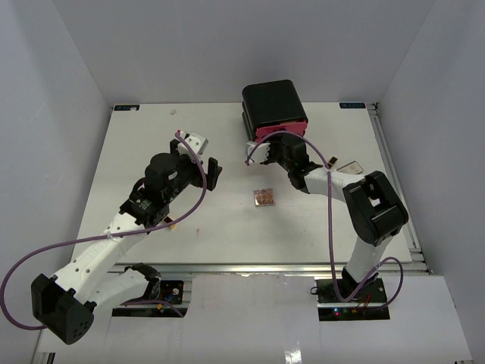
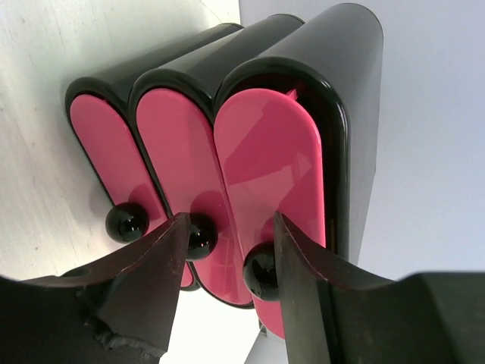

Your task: Organize the makeup

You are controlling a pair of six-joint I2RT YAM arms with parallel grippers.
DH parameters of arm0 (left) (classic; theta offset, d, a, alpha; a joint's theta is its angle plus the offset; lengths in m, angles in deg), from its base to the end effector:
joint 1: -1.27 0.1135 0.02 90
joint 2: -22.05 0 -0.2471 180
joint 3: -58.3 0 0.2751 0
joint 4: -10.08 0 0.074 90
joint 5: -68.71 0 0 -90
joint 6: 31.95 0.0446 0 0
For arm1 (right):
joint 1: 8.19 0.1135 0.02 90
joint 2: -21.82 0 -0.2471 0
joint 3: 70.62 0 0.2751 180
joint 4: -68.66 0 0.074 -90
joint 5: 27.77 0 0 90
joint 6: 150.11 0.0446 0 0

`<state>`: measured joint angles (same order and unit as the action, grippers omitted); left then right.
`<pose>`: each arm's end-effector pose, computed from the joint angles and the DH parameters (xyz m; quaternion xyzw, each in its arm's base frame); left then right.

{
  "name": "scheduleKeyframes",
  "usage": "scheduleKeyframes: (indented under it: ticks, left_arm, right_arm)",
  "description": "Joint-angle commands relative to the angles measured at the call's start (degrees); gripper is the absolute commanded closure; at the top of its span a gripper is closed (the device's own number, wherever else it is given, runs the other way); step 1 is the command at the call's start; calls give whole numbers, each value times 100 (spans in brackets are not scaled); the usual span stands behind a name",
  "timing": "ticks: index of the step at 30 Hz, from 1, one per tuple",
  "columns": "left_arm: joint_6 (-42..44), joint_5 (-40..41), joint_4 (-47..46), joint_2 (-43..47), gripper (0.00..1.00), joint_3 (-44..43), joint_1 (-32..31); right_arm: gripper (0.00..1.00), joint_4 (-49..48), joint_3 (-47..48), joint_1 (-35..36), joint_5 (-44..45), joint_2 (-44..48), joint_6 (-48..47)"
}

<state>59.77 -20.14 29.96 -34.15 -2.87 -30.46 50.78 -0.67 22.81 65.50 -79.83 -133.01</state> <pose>0.2311 -0.1419 0.3122 0.2223 0.7611 -0.1501 0.5906 0.3605 0.2136 0.1826 -0.6087 0.4988 -0.2415 0.5679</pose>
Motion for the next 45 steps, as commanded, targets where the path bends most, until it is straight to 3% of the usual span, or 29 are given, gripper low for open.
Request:
scheduleKeyframes:
  ticks: [1,6,10,14,24,27,31,38,45]
  left_arm:
    - [31,39,-113,13,2,24,49]
    - [31,31,-113,4,2,24,53]
    - [20,-7,-113,4,2,22,53]
    - [-1,-56,-113,16,2,18,59]
    - [-5,-79,-118,31,2,15,53]
    - [-22,-106,-113,22,2,6,53]
    - [-23,-106,-113,22,2,7,53]
    - [-22,-106,-113,22,2,6,53]
    - [-41,-351,-104,6,2,-9,53]
  right_arm:
    - [42,86,447,-32,-28,-122,290]
    - [36,869,716,-167,-533,27,1097]
    - [33,1767,1086,-520,-1794,396,1954]
    - [33,2621,1144,-815,-3168,770,2210]
    - [34,3003,961,-1254,-4482,1270,2579]
    - [36,3039,989,-1272,-4428,1294,2515]
    - [43,3240,1217,-1351,-4341,1048,2370]
    - [73,3738,1568,-1393,-4190,618,1675]
    - [80,3739,1582,-1476,-3739,312,1262]
